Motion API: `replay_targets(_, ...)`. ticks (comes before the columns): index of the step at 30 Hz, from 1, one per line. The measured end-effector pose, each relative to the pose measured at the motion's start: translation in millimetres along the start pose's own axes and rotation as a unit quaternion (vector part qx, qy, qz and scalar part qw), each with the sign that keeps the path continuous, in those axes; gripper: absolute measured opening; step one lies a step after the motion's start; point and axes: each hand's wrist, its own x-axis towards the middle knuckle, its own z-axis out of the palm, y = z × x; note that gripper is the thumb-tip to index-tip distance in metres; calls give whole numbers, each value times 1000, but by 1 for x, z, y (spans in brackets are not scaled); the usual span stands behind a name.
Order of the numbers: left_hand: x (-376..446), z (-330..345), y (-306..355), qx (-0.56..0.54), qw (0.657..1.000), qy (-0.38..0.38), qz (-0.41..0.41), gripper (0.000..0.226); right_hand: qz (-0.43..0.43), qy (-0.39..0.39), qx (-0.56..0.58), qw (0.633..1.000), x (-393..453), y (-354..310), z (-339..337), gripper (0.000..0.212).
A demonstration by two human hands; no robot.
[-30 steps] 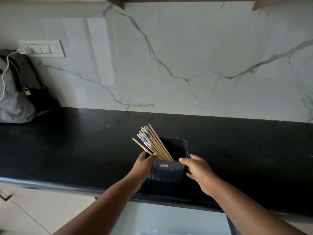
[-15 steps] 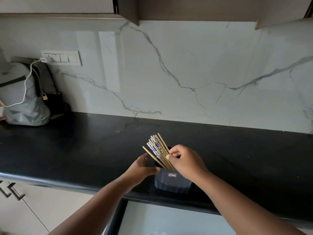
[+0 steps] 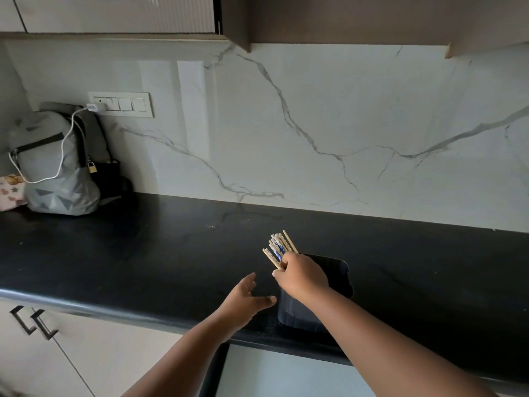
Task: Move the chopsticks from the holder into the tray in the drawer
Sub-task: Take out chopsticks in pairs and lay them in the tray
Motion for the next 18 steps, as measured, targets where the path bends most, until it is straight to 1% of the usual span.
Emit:
replay_targets(1,0,-1,-1,-1,1000,2,0,91,4,-5,11,1000,0,0,0,19)
replay_targets(4,2,-3,-2,4,1000,4,2,88,18,-25,45,998,2,2,-3,39)
replay_targets(8,3,-7,5,18,1000,8,21,82,16,-42,39,998,6,3,-21,46)
replay_targets(11,-1,-7,22,22,997,22,75,76,-1,-38,44,998,8,6,-50,49)
replay_targets(13,-5,-8,41,14,991,20,133,61,-19,-24,69,997,8,7,-78,45)
replay_targets(15,-10,-6,64,-5,981,-4,195,47,-26,-1,131,991,8,5,-111,32)
replay_targets(16,-11,-5,76,-17,977,-10,212,44,-28,8,172,985,8,3,-128,23)
replay_targets(18,-14,-3,102,-29,972,-13,232,49,-40,31,241,969,6,0,-160,14)
